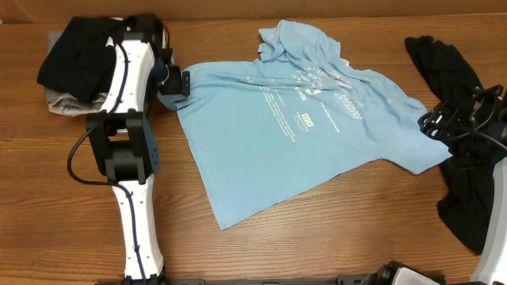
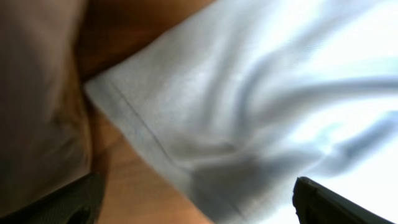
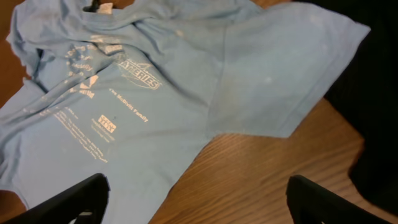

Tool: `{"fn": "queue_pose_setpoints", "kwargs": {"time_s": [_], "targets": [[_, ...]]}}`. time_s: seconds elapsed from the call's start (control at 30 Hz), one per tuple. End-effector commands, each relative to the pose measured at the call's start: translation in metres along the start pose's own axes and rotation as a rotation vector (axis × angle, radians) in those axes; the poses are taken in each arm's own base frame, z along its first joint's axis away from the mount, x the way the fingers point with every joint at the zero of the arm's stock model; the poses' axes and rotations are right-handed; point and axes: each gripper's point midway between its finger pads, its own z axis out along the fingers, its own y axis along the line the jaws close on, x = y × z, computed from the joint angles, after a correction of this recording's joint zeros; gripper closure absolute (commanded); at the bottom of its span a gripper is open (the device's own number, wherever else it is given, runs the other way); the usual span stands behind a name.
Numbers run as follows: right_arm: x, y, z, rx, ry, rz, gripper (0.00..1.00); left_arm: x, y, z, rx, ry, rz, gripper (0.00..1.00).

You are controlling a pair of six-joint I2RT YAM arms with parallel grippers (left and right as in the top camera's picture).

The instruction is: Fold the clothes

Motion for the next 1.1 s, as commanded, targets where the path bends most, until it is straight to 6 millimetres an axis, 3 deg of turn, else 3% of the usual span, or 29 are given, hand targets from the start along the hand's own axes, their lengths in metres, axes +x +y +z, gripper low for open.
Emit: {"fn": "queue_pose_setpoints", "kwargs": {"time_s": [0.0,0.13,0.23,0.33,0.47,0.7,0.8,0.87,1.0,1.07], "targets": [[-0.003,-0.004,-0.007,0.043,-0.013,-0.015,0.0,-0.028,-0.033,-0.07,0.07,-0.17,0.055,0.0],[-0.006,0.001,-0.024,0.044,-0.022,-0.038,0.0,-0.033,-0.051,-0.135,0.083,-0.305,0.093,0.0],[-0.013,0.008,-0.043,0.039,-0.048,-0.045,0.0,-0.025,-0.061,-0.178,0.095,-0.39,0.108,0.0],[-0.016,0.016,-0.065,0.028,-0.071,-0.051,0.0,-0.013,-0.07,-0.208,0.11,-0.433,0.126,0.0],[-0.014,0.03,-0.1,0.001,-0.087,-0.063,0.0,0.005,-0.097,-0.255,0.182,-0.516,0.183,0.0],[0.004,0.044,-0.162,-0.007,-0.155,-0.094,0.0,0.049,-0.139,-0.329,0.23,-0.661,0.289,0.0],[0.013,0.048,-0.182,-0.022,-0.225,-0.087,0.0,0.067,-0.161,-0.337,0.257,-0.652,0.34,0.0],[0.02,0.048,-0.195,-0.022,-0.271,-0.098,0.0,0.082,-0.177,-0.33,0.264,-0.597,0.374,0.0],[0.026,0.042,-0.206,0.016,-0.312,-0.096,0.0,0.107,-0.182,-0.293,0.181,-0.433,0.357,0.0],[0.026,0.04,-0.206,0.028,-0.316,-0.09,0.0,0.126,-0.182,-0.265,0.145,-0.314,0.356,0.0]]}}
